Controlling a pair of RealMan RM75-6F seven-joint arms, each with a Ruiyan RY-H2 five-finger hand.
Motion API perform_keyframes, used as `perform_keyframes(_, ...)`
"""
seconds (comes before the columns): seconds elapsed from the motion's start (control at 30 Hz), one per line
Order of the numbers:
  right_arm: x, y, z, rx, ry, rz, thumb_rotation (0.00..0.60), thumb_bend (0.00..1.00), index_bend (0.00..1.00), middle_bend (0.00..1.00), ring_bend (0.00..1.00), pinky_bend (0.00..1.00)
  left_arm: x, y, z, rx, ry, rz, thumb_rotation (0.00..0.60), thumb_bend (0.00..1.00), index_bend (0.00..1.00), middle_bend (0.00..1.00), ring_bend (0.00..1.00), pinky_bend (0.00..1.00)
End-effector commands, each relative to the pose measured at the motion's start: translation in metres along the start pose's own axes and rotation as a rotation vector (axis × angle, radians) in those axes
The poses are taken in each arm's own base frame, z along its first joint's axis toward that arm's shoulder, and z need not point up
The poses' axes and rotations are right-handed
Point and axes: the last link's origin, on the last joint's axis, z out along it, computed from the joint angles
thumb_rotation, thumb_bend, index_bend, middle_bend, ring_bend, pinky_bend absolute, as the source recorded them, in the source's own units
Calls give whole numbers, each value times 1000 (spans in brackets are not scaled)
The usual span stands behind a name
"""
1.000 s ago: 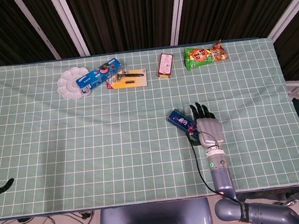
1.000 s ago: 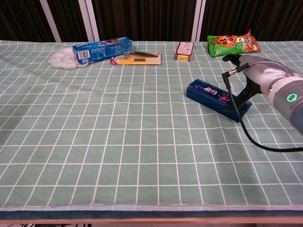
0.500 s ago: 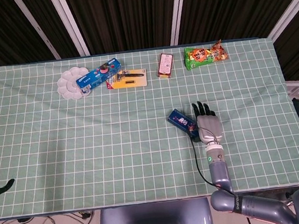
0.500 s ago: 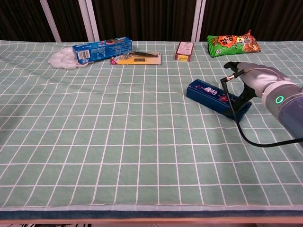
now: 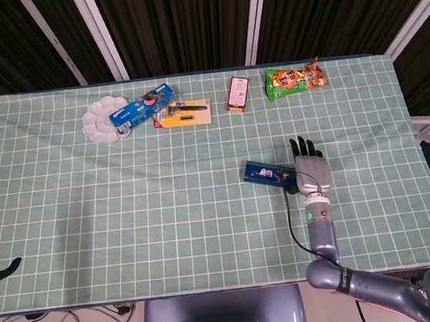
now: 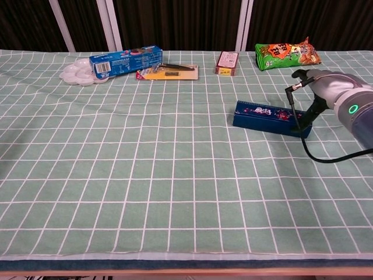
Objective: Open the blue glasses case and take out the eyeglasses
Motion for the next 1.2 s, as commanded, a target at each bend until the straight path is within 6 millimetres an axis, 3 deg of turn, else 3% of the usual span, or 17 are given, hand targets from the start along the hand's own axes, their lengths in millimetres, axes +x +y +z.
perform_keyframes(0.03, 3, 2, 4, -11, 4, -2, 600, 78, 0, 0, 0, 218, 0, 0, 0, 0, 1, -3, 600, 3, 0, 0, 0, 0)
perform_keyframes(0.5, 5, -1, 12, -39, -6, 31, 600, 122, 0, 0, 0, 218, 1, 0, 1, 6, 1, -16, 600, 3, 0, 0, 0, 0)
perform_keyframes(0.87, 22, -34, -20, 121, -38, 89, 600, 388, 72, 0, 0, 218, 2, 0, 1, 4, 1, -32, 600, 4, 0, 0, 0, 0)
perform_keyframes(1.2, 40, -57, -18, 177, -148, -37, 600, 408, 78, 7, 0, 207, 2, 0, 0, 10, 0, -39, 600, 4, 0, 0, 0, 0)
